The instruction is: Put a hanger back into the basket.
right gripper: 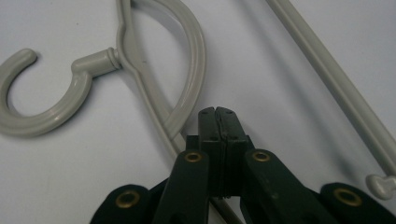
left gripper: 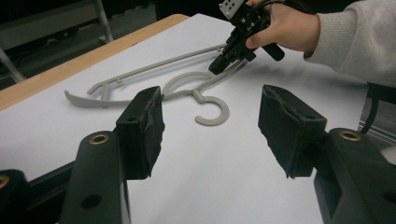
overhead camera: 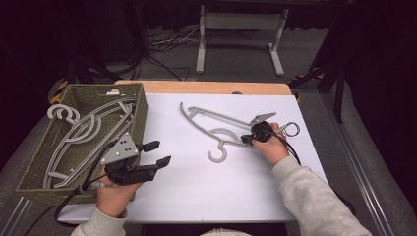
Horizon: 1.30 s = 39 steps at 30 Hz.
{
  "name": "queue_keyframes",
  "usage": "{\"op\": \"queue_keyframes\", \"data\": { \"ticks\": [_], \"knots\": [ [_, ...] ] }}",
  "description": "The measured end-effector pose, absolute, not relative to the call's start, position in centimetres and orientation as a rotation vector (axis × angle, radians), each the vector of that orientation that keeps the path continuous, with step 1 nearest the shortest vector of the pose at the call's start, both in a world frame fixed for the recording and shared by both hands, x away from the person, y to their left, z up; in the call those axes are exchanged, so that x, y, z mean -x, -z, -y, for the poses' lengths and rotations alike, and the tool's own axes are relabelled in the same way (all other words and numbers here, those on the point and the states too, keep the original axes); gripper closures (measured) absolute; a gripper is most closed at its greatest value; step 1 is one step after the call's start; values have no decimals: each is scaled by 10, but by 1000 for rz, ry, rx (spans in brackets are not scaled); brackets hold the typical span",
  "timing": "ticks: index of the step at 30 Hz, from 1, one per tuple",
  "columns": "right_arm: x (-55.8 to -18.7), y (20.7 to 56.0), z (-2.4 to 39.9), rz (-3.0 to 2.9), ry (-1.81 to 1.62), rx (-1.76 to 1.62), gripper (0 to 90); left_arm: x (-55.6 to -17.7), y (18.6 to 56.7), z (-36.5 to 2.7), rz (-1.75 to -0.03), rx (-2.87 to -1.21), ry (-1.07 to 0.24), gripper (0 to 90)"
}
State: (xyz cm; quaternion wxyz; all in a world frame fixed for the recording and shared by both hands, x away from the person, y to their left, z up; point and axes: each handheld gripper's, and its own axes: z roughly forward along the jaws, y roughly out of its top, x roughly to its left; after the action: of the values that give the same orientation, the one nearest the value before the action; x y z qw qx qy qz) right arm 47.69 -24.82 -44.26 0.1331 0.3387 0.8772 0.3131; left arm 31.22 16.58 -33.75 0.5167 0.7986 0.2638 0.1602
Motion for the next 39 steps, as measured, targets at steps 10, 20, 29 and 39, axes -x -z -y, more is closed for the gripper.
{"op": "queue_keyframes", "data": {
  "ticks": [10,20,29,39],
  "knots": [
    [-426,442,249,-2713,-939,-808,900,-313,341,-160,-622,-1926,-361,409],
    [-399,424,245,-2715,-964,-702,698,-314,343,-157,-619,-1927,-347,411],
    [-399,434,216,-2749,-820,-648,503,-313,344,-155,-608,-1927,-344,410],
    [-398,436,212,-2807,-796,-680,815,-313,345,-152,-593,-1924,-329,407]
  ]
}}
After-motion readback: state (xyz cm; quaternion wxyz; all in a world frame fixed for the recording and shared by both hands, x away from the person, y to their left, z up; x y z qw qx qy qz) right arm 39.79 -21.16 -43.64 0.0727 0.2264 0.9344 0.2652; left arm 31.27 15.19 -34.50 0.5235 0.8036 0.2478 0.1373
